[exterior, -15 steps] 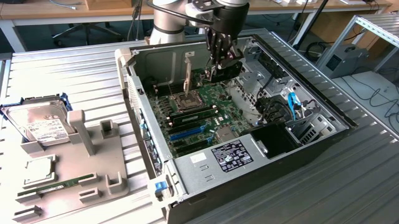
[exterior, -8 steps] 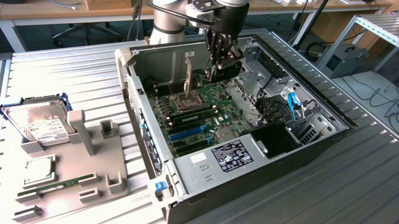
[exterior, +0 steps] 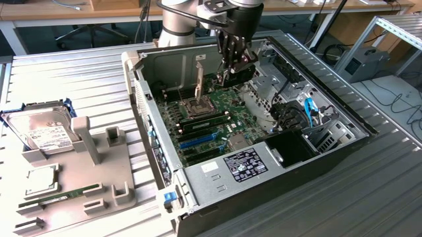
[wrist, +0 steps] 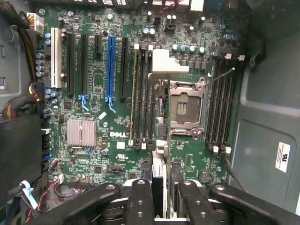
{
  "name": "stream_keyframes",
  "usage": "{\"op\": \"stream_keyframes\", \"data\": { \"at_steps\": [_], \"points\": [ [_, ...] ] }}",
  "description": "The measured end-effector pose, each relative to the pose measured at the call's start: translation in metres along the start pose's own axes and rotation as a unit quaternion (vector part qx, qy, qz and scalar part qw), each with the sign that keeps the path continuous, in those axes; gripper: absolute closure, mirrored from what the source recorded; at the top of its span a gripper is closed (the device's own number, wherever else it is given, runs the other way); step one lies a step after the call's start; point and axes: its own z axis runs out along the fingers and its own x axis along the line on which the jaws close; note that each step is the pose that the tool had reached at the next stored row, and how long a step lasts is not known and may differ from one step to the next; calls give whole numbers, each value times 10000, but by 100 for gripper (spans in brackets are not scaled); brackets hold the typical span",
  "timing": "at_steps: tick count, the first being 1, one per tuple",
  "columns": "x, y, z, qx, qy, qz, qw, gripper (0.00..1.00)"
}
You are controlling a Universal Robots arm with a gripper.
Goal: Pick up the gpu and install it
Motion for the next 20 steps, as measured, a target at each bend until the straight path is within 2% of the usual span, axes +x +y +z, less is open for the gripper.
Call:
{"op": "stream_keyframes", "data": {
  "at_steps": [20],
  "points": [
    [0, 0, 8, -4, -13, -353, 9994, 74]
  ]
}}
